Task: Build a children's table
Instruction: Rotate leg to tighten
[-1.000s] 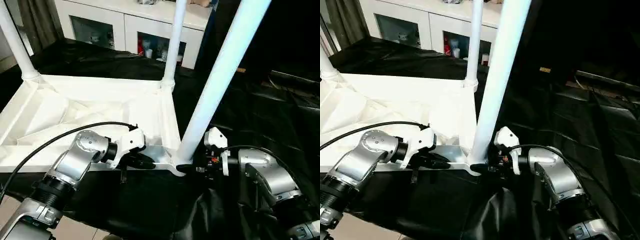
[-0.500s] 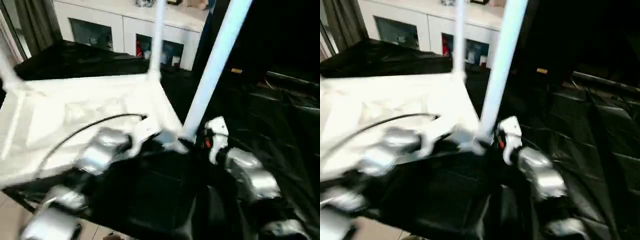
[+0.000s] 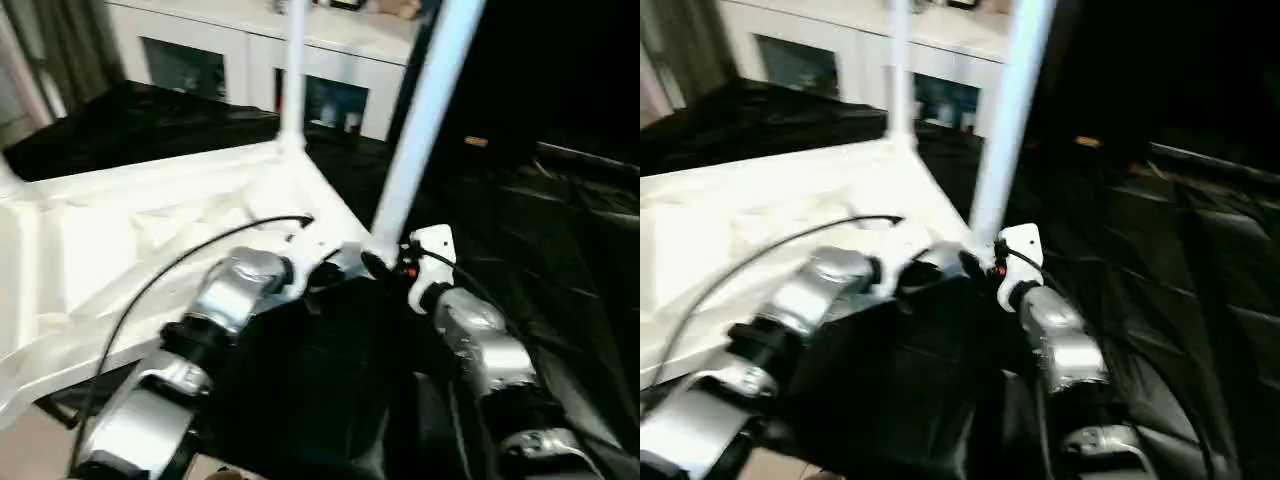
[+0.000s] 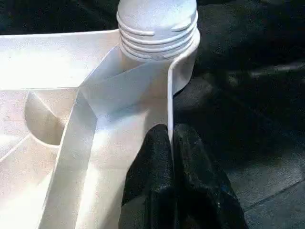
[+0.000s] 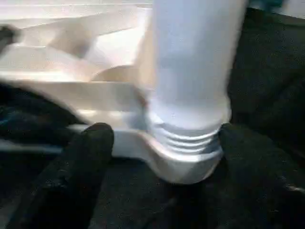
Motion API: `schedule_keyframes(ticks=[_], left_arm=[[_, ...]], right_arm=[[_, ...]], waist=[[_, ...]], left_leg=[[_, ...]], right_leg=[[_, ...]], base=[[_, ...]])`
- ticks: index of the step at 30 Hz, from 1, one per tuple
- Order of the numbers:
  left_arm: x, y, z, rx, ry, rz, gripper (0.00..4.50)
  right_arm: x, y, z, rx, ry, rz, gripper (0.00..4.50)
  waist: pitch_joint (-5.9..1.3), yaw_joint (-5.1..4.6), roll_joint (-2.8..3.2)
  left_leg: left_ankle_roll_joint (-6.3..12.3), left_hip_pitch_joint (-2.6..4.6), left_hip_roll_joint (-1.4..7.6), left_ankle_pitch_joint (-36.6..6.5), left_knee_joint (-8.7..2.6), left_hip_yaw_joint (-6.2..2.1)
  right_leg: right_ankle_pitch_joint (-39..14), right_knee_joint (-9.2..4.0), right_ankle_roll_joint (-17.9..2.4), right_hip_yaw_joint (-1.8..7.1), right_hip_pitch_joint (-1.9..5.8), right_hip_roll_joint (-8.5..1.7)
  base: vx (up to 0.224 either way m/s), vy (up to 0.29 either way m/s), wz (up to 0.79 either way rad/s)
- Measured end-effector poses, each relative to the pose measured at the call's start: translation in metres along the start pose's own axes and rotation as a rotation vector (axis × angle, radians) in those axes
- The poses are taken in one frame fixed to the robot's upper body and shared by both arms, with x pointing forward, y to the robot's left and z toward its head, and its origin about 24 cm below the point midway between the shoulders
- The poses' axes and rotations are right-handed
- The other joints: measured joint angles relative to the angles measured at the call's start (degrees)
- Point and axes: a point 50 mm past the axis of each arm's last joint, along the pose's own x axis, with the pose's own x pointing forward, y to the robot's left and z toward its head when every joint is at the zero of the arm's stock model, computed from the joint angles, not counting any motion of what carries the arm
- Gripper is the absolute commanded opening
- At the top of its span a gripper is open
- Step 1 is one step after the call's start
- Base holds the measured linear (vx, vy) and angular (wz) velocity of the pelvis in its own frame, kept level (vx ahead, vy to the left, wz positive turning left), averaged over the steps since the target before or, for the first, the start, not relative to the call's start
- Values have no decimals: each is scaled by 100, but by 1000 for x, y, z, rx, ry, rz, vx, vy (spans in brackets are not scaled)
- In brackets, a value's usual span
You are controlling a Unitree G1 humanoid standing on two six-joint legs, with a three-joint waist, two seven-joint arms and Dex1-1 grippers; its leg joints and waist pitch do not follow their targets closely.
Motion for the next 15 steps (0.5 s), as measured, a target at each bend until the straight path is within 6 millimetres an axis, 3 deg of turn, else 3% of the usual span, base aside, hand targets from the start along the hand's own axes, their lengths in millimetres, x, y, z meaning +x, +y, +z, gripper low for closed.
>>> schedule_keyframes(ticks=[9,15], left_arm=[[-42,3,-22,61,-5,-201,0],[-50,-15,-24,88,-1,-373,0]], right_arm=[[-24,-7,10,-137,97,325,387],[-29,-1,12,-174,119,432,387]], waist=[[2,47,-3],[6,193,-6]], left_leg=[[2,8,11,-2,-10,6],[2,5,10,-2,-9,23]], right_leg=[[-10,-15,-1,-5,-11,6],[-15,-14,-1,-3,-3,-6]], base=[[0,0,0],[0,0,0]])
